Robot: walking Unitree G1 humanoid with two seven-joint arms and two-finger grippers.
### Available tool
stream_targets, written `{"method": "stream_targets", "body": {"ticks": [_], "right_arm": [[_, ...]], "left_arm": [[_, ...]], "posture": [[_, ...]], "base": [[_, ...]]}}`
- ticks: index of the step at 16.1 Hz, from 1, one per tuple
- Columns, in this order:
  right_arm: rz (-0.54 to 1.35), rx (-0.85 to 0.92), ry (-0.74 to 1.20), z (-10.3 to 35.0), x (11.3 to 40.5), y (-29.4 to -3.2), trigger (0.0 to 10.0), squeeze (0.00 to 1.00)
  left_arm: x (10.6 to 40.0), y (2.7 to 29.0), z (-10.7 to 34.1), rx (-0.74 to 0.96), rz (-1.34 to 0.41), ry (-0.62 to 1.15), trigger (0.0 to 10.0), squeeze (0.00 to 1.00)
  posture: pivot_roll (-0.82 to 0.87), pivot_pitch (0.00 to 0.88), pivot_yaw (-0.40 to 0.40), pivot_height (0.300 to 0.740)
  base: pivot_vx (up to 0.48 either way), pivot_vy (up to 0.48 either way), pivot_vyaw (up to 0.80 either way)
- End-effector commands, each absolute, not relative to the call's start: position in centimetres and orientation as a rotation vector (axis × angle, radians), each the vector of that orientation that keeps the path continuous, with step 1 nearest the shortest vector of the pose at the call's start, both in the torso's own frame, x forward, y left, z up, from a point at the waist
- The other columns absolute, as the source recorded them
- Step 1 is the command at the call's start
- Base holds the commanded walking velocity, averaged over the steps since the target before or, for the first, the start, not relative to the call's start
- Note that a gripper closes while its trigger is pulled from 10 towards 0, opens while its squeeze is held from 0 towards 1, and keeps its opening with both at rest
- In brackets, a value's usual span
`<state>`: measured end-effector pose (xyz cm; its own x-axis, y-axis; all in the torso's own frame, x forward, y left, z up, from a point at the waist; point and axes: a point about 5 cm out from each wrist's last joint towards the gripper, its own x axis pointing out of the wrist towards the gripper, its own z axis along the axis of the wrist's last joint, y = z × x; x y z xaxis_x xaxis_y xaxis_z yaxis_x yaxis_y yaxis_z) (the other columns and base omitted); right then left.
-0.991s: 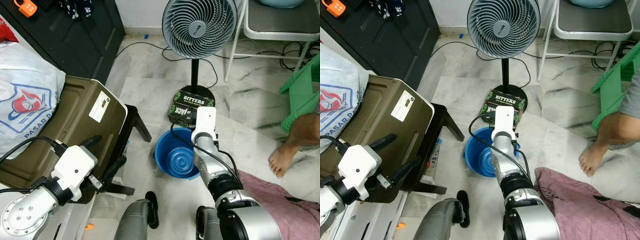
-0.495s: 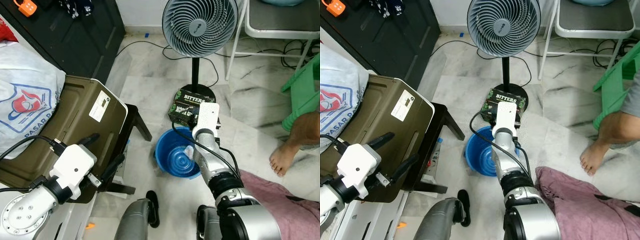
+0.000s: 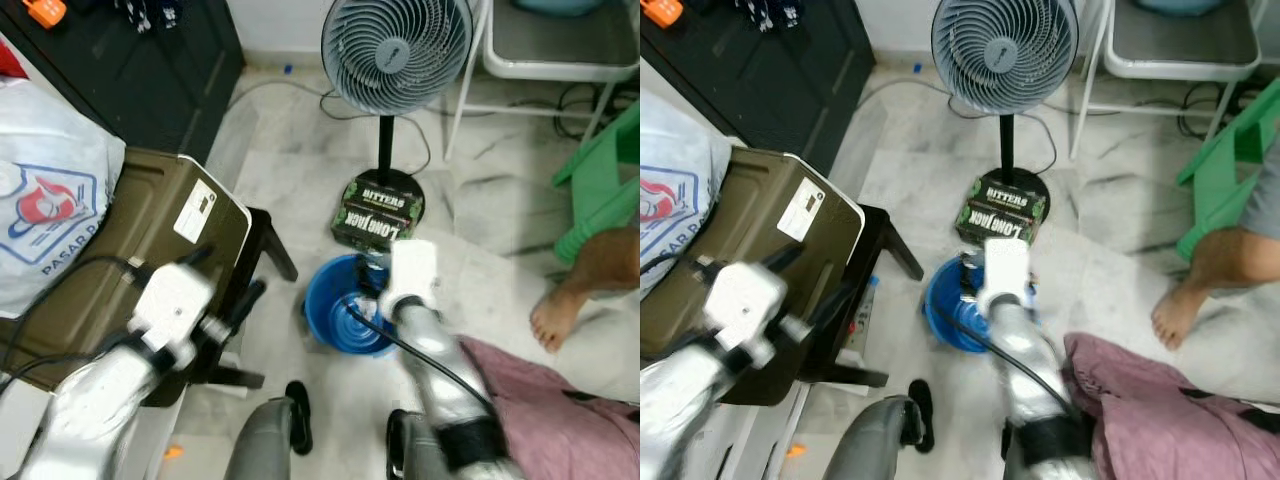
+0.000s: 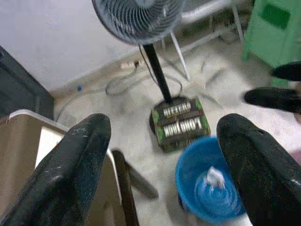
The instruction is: Clean up the room
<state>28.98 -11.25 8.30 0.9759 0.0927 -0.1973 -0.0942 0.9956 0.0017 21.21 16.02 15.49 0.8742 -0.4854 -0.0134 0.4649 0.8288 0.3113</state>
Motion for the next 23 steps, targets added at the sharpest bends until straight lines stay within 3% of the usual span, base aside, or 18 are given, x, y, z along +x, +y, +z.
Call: {"method": "stream_targets", "body": {"ticks": [1, 6, 7, 8, 10, 15, 23], "right_arm": [[0.135, 0.016, 0.166, 9.7, 28.5, -11.2, 10.0, 1.00], [0.091, -0.006, 0.157, 9.8, 23.9, -15.1, 10.0, 1.00], [0.077, -0.007, 0.142, 10.0, 23.5, -15.5, 10.0, 0.81], [0.061, -0.012, 0.123, 10.1, 23.1, -16.2, 10.0, 0.00], [0.013, 0.012, 0.105, 10.2, 23.0, -16.6, 10.0, 0.00], [0.011, 0.017, 0.042, 10.7, 25.3, -17.1, 10.0, 0.00], [0.057, 0.009, -0.042, 12.2, 27.8, -16.0, 10.0, 0.00]], "left_arm": [[21.6, 16.1, 14.8, 0.317, -0.483, -0.050, 10.0, 0.00], [24.0, 14.8, 13.7, 0.255, -0.436, -0.096, 10.0, 0.00], [24.3, 14.8, 13.5, 0.257, -0.413, -0.102, 10.0, 0.00], [24.9, 14.8, 13.3, 0.259, -0.367, -0.113, 10.0, 0.00], [25.7, 15.6, 12.4, 0.185, -0.266, -0.086, 10.0, 0.00], [27.4, 14.4, 11.9, 0.180, -0.252, -0.115, 10.0, 0.00], [28.4, 14.0, 12.3, 0.176, -0.252, -0.158, 10.0, 0.00]], "posture": [[-0.01, 0.187, 0.100, 0.740], [-0.12, 0.058, 0.090, 0.740], [-0.13, 0.035, 0.084, 0.740], [-0.14, 0.000, 0.081, 0.740], [-0.16, 0.000, 0.079, 0.740], [-0.17, 0.000, 0.052, 0.740], [-0.17, 0.000, 0.069, 0.740]], "base": [[0.000, 0.000, 0.00], [0.000, 0.000, 0.00], [0.000, 0.000, 0.00], [0.000, 0.000, 0.00], [0.000, 0.000, 0.00], [0.000, 0.000, 0.00], [0.000, 0.000, 0.80]]}}
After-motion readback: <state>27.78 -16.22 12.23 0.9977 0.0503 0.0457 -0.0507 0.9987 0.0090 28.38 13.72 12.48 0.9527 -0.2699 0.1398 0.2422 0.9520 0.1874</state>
